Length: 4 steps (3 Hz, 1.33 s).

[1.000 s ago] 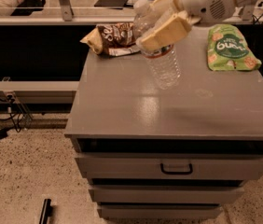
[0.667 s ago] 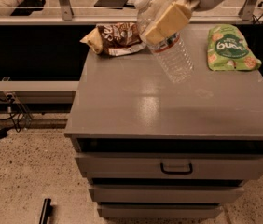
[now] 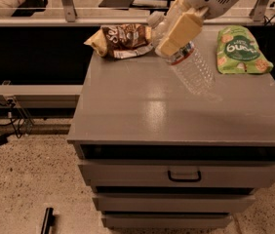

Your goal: Knock water bottle over

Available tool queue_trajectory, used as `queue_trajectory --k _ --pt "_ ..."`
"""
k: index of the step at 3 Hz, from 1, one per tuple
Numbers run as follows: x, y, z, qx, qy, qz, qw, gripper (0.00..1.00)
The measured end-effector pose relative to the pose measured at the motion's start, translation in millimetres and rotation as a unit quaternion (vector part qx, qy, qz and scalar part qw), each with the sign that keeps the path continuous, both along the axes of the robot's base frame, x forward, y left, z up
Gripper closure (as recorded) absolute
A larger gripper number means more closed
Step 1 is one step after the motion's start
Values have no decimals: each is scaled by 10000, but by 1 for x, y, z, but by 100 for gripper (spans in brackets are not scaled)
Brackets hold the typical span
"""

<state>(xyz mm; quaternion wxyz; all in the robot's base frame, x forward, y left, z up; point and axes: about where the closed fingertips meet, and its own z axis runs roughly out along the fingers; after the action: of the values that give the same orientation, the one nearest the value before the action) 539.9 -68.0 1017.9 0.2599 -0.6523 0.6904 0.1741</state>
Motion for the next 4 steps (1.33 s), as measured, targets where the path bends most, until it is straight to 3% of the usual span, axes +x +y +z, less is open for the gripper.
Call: queue_trajectory --k 1,2,3,4 --pt "5 10 -26 -387 -22 108 9992 100" --pt "6 28 -61 -1089 -73 375 9933 100" --pt "3 44 -89 -1705 -190 716 9826 100" --pt "1 56 -121 -2026 -97 1171 9722 74"
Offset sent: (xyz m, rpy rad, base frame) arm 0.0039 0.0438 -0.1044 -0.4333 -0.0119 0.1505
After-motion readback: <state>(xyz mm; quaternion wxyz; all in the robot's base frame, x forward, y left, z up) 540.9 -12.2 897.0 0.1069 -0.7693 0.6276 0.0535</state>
